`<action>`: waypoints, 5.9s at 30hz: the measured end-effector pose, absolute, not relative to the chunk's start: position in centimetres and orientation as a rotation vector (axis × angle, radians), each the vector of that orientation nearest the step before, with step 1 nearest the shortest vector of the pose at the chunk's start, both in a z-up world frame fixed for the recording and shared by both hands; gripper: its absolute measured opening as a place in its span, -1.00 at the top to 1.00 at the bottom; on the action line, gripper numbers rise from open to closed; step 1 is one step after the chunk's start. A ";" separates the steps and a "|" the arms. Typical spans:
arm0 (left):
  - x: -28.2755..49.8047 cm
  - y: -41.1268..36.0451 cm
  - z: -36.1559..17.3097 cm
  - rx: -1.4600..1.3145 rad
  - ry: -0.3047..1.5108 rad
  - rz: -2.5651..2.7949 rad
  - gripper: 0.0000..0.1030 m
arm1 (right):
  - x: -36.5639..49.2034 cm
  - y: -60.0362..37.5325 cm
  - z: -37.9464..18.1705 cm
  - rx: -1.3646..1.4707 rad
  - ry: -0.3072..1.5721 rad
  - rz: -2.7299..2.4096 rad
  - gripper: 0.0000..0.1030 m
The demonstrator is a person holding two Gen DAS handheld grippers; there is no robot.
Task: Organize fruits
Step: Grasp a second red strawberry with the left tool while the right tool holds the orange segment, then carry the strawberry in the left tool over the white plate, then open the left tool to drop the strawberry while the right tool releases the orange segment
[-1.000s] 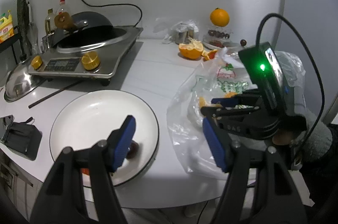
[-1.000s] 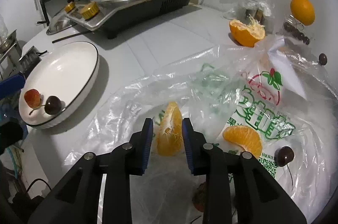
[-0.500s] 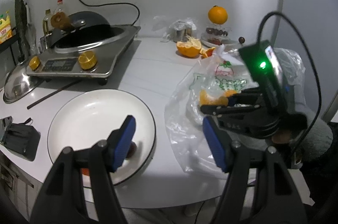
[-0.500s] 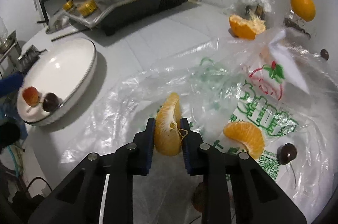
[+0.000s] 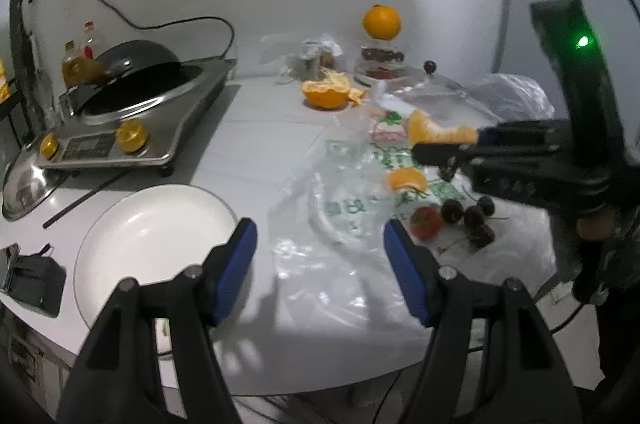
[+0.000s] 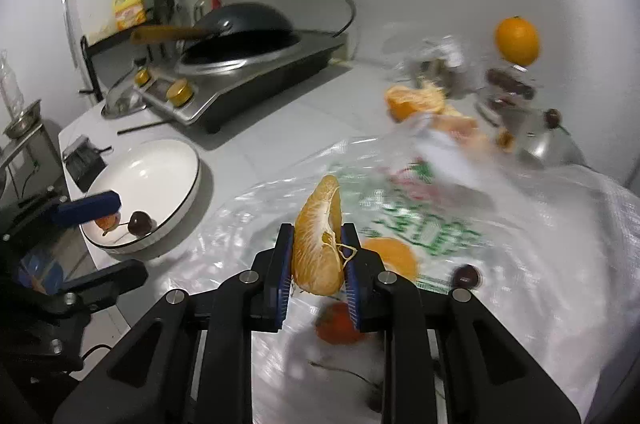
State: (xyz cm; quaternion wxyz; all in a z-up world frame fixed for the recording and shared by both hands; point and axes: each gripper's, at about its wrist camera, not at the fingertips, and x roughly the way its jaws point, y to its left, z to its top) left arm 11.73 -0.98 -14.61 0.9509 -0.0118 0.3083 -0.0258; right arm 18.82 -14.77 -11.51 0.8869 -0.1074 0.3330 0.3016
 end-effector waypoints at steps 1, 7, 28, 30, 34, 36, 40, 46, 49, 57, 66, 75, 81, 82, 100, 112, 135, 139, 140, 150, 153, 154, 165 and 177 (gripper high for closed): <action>11.9 -1.6 -14.6 -0.016 0.630 -0.059 -0.31 | 18.7 -15.5 -11.4 -0.218 0.688 0.616 0.53; 13.0 -4.3 -14.7 0.018 0.641 -0.092 -0.31 | 18.4 -19.8 -12.0 -0.181 0.693 0.563 0.53; 18.4 -12.6 -18.4 0.243 0.738 -0.207 -0.31 | 18.0 -27.5 -16.1 -0.051 0.743 0.531 0.52; 19.0 -12.8 -18.8 0.263 0.743 -0.208 -0.31 | 18.0 -27.7 -16.2 -0.049 0.741 0.537 0.52; 20.4 -13.3 -19.7 0.301 0.766 -0.222 -0.31 | 18.2 -28.1 -16.4 -0.043 0.739 0.542 0.52; 20.9 -13.5 -20.3 0.314 0.780 -0.229 -0.29 | 18.2 -28.4 -16.5 -0.036 0.739 0.542 0.52; 21.6 -13.5 -20.8 0.330 0.796 -0.242 -0.29 | 18.5 -28.7 -16.6 -0.026 0.743 0.540 0.52; 22.5 -13.3 -21.7 0.313 0.840 -0.278 0.11 | 18.6 -28.8 -16.7 -0.011 0.746 0.536 0.52; 22.7 -13.3 -21.8 0.308 0.844 -0.290 0.23 | 18.6 -28.7 -16.9 -0.013 0.750 0.532 0.52; 22.1 -13.0 -21.3 0.295 0.829 -0.298 0.26 | 18.3 -28.4 -16.4 -0.021 0.738 0.521 0.52; 20.3 -11.9 -18.8 0.266 0.766 -0.295 0.26 | 17.2 -27.2 -15.0 -0.047 0.708 0.528 0.52; 18.1 -10.5 -16.4 0.239 0.702 -0.286 0.26 | 16.1 -24.9 -13.5 -0.084 0.680 0.551 0.52; 16.8 -8.7 -15.2 0.213 0.670 -0.270 0.26 | 15.5 -22.8 -12.7 -0.109 0.670 0.572 0.52; 16.4 -8.2 -15.0 0.206 0.665 -0.265 0.26 | 15.5 -22.3 -12.6 -0.114 0.669 0.576 0.52; 13.2 -1.4 -14.1 0.125 0.615 -0.184 0.26 | 14.2 -15.4 -11.4 -0.187 0.653 0.651 0.52; 11.8 3.5 -14.5 0.071 0.601 -0.118 0.26 | 14.1 -10.8 -11.3 -0.231 0.661 0.704 0.52; 11.0 11.8 -16.3 -0.008 0.616 0.013 0.26 | 15.3 -3.7 -12.1 -0.293 0.686 0.783 0.52; 11.1 13.2 -16.8 -0.020 0.620 0.038 0.26 | 15.4 -2.4 -12.4 -0.305 0.693 0.800 0.52; 11.0 13.5 -16.9 -0.023 0.621 0.044 0.26 | 15.5 -2.1 -12.5 -0.307 0.695 0.803 0.52; 10.8 16.4 -18.3 -0.014 0.639 0.132 0.26 | 15.6 0.9 -13.3 -0.340 0.713 0.839 0.52; 10.6 17.1 -18.7 -0.033 0.644 0.137 0.26 | 16.0 1.7 -13.8 -0.354 0.723 0.848 0.52; 10.6 17.1 -18.9 -0.034 0.647 0.137 0.26 | 16.1 2.0 -14.0 -0.355 0.728 0.851 0.52; 10.4 17.6 -19.9 -0.064 0.676 0.127 0.26 | 16.7 3.9 -16.7 -0.356 0.795 0.860 0.52; 10.5 17.3 -19.7 -0.089 0.693 0.125 0.22 | 17.0 3.9 -17.2 -0.333 0.825 0.848 0.50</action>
